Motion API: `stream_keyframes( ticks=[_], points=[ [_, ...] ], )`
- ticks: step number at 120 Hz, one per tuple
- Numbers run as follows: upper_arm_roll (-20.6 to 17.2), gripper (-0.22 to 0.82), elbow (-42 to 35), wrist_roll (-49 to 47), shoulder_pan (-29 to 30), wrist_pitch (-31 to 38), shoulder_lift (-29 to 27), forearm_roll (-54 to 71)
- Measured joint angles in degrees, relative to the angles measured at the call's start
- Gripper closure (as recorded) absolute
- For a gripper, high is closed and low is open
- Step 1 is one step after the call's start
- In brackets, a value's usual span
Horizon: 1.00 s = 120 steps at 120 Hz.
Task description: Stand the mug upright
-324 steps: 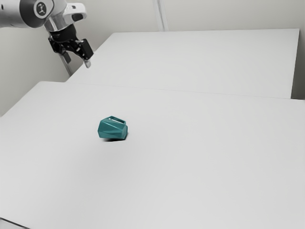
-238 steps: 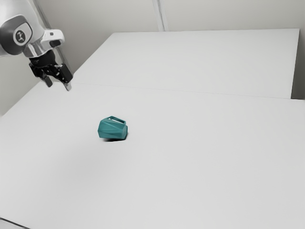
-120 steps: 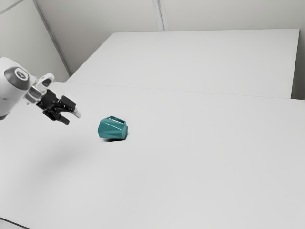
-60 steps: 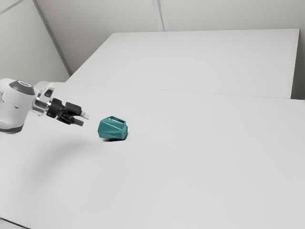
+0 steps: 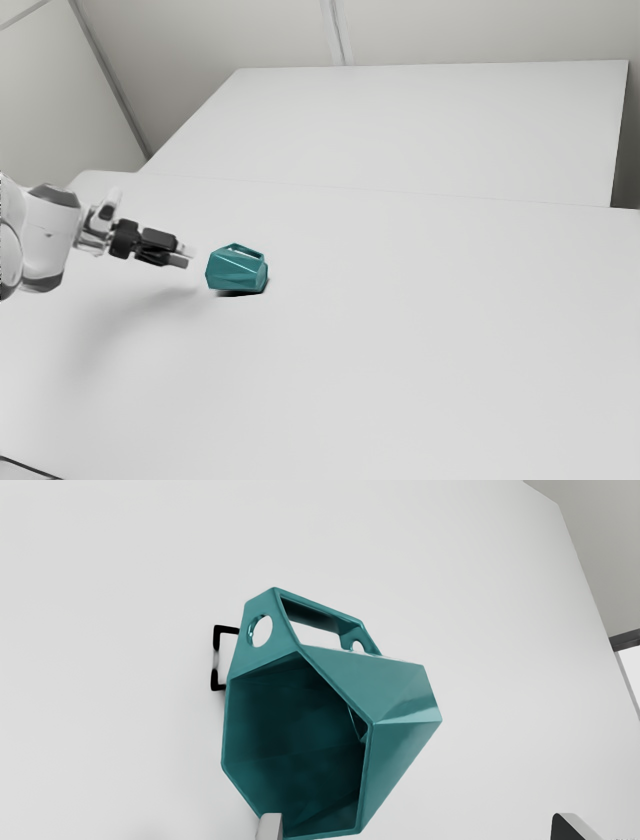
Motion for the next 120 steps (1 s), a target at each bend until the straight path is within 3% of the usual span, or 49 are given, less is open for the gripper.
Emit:
stream_keyframes(
  ticks=[103, 120],
  points=[
    [-3.15, 0.02, 5.74, 8.11, -0.16, -3.23, 8.46, -5.64],
    [-3.51, 0.06, 6.03, 8.63, -0.17, -3.32, 8.98, -6.24]
  ],
)
